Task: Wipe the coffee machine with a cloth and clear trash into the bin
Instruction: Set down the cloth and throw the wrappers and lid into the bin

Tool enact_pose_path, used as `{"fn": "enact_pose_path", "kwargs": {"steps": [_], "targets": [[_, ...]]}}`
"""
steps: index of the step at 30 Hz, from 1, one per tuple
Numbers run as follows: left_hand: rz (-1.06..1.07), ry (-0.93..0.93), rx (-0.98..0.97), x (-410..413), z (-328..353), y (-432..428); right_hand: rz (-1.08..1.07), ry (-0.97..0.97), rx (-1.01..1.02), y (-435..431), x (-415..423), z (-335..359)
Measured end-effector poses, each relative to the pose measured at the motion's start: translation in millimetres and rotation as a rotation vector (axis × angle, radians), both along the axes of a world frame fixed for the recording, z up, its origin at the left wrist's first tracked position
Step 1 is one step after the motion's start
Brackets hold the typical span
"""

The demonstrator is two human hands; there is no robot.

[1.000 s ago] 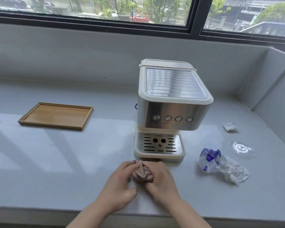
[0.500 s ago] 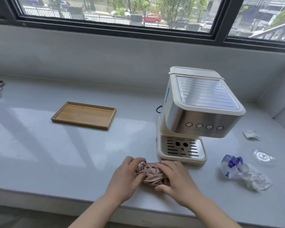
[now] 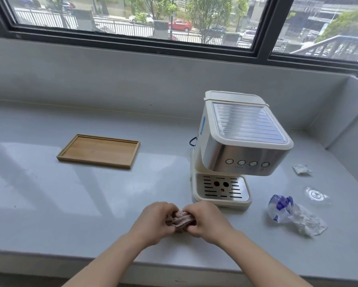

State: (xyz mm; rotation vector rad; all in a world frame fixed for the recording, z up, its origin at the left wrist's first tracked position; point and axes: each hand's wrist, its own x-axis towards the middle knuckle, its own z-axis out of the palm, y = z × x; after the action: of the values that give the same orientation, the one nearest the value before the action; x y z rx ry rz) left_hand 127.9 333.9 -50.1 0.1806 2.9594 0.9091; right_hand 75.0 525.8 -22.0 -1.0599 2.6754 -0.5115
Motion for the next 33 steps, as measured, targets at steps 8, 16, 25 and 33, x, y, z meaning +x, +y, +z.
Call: {"fn": "enact_pose_path", "kwargs": {"steps": [8,16,25,33], "targets": [[0.125,-0.004,0.078,21,35,-54,0.052,0.040,-0.017,-60,-3,19],[0.254,0.011,0.019,36,43,-123,0.107,0.076,-0.086,-144,-3,10],[0.288,-0.053,0.050,41,27,-163,0.079,0.039,-0.044,-187,4,-13],[0.265,-0.100,-0.030,42,6,-165,0.056,-0.034,0.024,-188,10,-25]]}}
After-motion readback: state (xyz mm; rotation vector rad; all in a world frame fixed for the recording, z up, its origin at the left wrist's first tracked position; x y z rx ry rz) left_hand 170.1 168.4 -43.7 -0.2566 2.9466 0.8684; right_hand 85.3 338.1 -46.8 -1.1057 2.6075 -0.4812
